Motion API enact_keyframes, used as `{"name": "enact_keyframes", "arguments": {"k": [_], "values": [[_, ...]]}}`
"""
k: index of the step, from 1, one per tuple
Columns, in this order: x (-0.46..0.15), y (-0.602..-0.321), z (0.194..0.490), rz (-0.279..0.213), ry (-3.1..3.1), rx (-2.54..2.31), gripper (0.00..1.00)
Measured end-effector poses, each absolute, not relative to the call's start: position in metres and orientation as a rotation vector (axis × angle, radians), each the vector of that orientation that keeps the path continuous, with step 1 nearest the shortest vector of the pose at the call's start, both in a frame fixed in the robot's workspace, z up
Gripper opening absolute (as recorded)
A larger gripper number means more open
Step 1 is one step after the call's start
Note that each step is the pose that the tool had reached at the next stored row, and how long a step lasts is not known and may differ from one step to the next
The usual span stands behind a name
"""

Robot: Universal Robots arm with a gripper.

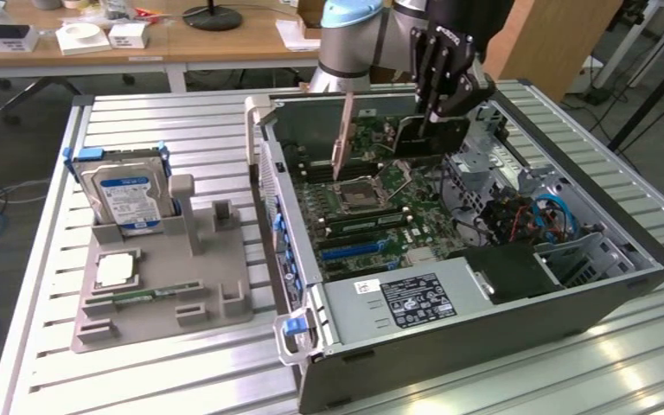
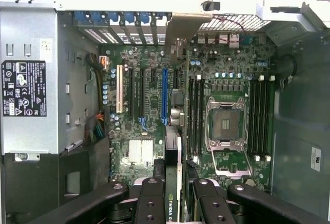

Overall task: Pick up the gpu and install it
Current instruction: 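Insert the gpu into the slot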

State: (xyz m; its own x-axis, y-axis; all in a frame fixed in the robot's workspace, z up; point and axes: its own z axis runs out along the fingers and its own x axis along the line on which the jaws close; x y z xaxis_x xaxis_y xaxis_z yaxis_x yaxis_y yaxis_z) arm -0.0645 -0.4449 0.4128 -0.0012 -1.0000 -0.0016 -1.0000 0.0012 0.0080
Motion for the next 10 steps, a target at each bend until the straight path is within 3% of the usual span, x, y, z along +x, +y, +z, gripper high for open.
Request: {"name": "enact_keyframes", "arguments": {"k": [10], "values": [[-0.0646, -0.4448, 0.4083, -0.011, -2.220, 2.217, 0.26]]}}
